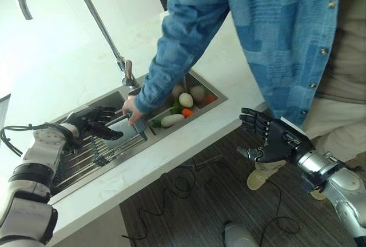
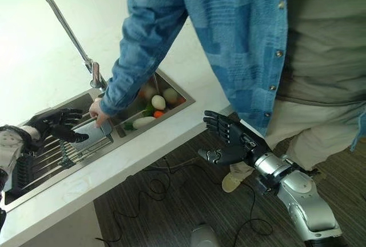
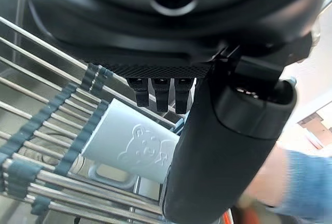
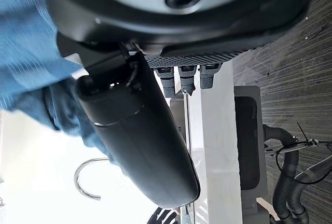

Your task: Place the dishes in the dishwasher.

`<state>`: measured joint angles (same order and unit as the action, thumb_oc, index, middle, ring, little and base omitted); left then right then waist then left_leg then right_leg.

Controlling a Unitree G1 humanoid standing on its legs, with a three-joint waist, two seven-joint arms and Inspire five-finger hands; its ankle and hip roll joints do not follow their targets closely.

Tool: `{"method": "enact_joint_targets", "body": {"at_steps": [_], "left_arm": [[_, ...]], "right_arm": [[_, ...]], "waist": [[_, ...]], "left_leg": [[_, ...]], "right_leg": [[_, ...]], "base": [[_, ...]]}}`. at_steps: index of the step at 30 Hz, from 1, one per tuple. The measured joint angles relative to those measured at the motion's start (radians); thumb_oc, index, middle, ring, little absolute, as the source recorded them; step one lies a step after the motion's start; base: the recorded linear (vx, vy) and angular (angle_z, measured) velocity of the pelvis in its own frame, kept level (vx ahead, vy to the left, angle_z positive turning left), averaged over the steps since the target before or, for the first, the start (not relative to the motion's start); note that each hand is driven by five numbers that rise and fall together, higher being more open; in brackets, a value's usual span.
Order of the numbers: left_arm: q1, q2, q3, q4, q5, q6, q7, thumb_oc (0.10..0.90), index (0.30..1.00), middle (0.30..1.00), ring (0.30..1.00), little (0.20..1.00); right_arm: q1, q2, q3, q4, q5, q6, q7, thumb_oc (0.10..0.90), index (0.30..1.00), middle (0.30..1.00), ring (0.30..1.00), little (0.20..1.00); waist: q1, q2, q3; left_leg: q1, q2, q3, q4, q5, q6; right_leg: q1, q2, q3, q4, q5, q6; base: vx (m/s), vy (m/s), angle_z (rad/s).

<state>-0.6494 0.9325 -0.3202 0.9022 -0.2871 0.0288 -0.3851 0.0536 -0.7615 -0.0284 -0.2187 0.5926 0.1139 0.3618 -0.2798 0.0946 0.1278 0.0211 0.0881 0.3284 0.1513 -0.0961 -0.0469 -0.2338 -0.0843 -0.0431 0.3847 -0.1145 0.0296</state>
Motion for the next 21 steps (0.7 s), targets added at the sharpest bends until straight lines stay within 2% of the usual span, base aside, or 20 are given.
{"method": "enact_joint_targets", "body": {"at_steps": [3,8,10,16,17,18,19,20,21], "left_arm": [[-0.014,-0.007,-0.001,0.048,0.019,-0.009,0.006,0.800,0.900,0.900,0.900,0.900],[-0.080,-0.028,-0.012,0.118,0.019,-0.014,0.062,0.800,0.900,0.900,0.900,0.900],[-0.079,-0.037,-0.010,0.119,0.019,-0.013,0.076,0.800,0.900,0.900,0.900,0.900],[-0.077,-0.045,0.017,0.179,0.038,-0.008,0.082,0.800,0.900,0.900,0.900,0.900],[-0.076,-0.045,0.017,0.199,0.047,-0.008,0.088,0.740,0.811,0.811,0.811,0.811],[-0.077,-0.046,0.023,0.213,0.064,-0.006,0.091,0.599,0.599,0.599,0.599,0.599],[-0.077,-0.046,0.033,0.228,0.068,-0.004,0.090,0.544,0.516,0.516,0.516,0.516],[-0.077,-0.047,0.039,0.235,0.078,-0.008,0.088,0.452,0.378,0.378,0.378,0.378],[-0.079,-0.047,0.038,0.234,0.091,-0.009,0.088,0.430,0.345,0.345,0.345,0.345]], "right_arm": [[0.006,-0.021,0.000,0.000,0.000,0.000,-0.001,0.800,0.900,0.900,0.900,0.900],[-0.047,-0.117,0.000,0.006,0.000,-0.007,-0.001,0.800,0.900,0.900,0.900,0.900],[-0.048,-0.123,0.000,0.023,0.000,-0.007,0.004,0.800,0.900,0.900,0.900,0.900],[-0.014,-0.108,-0.027,0.023,0.000,-0.007,0.007,0.800,0.900,0.900,0.900,0.900],[-0.013,-0.107,-0.027,0.022,0.000,-0.007,0.008,0.800,0.900,0.900,0.900,0.900],[-0.011,-0.106,-0.027,0.019,0.000,-0.007,0.009,0.800,0.900,0.900,0.900,0.900],[-0.008,-0.102,-0.027,0.018,-0.001,-0.005,0.009,0.800,0.900,0.900,0.900,0.900],[-0.008,-0.102,-0.027,0.018,-0.001,-0.004,0.008,0.800,0.900,0.900,0.900,0.900],[-0.009,-0.102,-0.027,0.018,-0.001,-0.005,0.008,0.800,0.900,0.900,0.900,0.900]], "waist": [[-0.015,0.004,0.004],[-0.025,0.041,0.051],[-0.032,0.054,0.064],[-0.035,0.045,0.071],[-0.039,0.038,0.075],[-0.046,0.032,0.077],[-0.047,0.028,0.078],[-0.047,0.023,0.077],[-0.046,0.022,0.077]], "left_leg": [[-0.003,-0.001,0.006,0.002,0.000,0.000],[-0.051,-0.023,0.031,0.005,0.006,0.011],[-0.048,-0.024,0.036,0.004,0.006,0.012],[-0.021,-0.002,0.042,-0.005,0.010,0.004],[-0.002,0.000,0.044,-0.015,0.013,-0.001],[0.000,0.001,0.044,-0.015,0.012,-0.003],[0.000,0.003,0.046,-0.015,0.012,-0.004],[0.000,0.006,0.048,-0.013,0.013,-0.005],[0.000,0.008,0.048,-0.012,0.013,-0.005]], "right_leg": [[-0.005,0.000,0.012,-0.001,0.011,-0.008],[-0.065,-0.015,0.040,-0.001,0.030,0.012],[-0.065,-0.015,0.041,0.000,0.030,0.013],[-0.046,0.009,0.037,-0.001,0.026,0.007],[-0.031,0.012,0.037,-0.002,0.023,0.004],[-0.031,0.014,0.036,-0.002,0.021,0.003],[-0.032,0.015,0.036,-0.002,0.021,0.003],[-0.033,0.017,0.037,-0.001,0.022,0.003],[-0.032,0.019,0.036,-0.002,0.022,0.003]], "base": [[-0.11,0.096,-0.05],[-0.05,0.094,-0.13],[0.03,0.009,-0.04],[0.04,-0.017,-0.05],[0.05,-0.020,-0.04],[0.03,-0.021,-0.03],[0.00,-0.022,-0.06],[0.09,0.021,-0.05],[0.09,0.021,-0.03]]}}
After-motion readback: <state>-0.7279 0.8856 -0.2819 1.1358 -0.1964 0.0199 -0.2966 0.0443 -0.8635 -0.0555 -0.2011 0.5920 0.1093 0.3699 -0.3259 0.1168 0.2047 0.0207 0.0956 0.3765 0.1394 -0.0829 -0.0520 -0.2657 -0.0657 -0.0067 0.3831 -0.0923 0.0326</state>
